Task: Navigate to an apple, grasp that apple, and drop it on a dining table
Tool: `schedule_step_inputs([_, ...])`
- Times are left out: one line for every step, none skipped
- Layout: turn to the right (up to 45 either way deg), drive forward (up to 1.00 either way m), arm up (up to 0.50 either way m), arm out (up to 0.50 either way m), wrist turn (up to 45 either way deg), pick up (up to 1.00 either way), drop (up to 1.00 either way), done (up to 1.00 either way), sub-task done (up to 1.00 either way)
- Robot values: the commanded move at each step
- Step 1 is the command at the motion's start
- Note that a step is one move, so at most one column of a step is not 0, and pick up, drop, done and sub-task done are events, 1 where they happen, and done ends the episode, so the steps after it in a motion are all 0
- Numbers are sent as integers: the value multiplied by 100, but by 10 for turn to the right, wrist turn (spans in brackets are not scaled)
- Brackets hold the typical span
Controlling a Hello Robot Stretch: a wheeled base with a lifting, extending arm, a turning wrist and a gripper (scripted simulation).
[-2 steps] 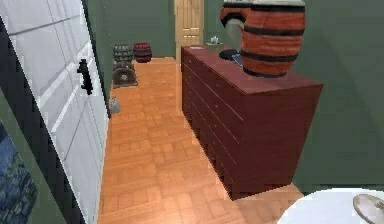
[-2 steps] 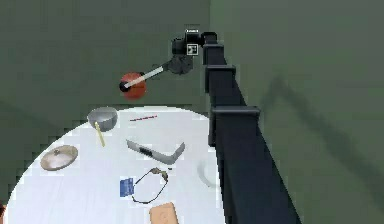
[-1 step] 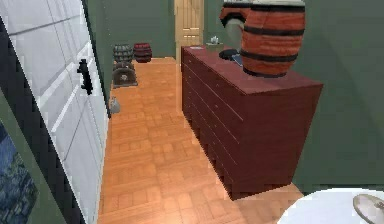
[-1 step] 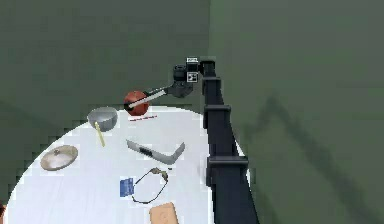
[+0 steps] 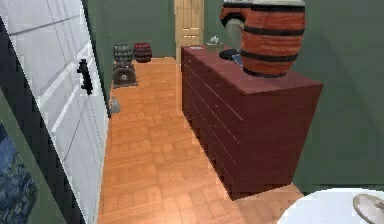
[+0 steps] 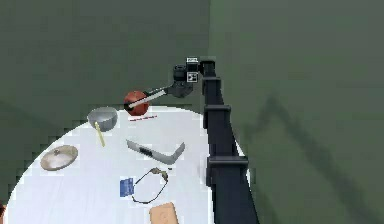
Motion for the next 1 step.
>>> schedule_step_inputs([0,0,0,0,0,0,100,0,0])
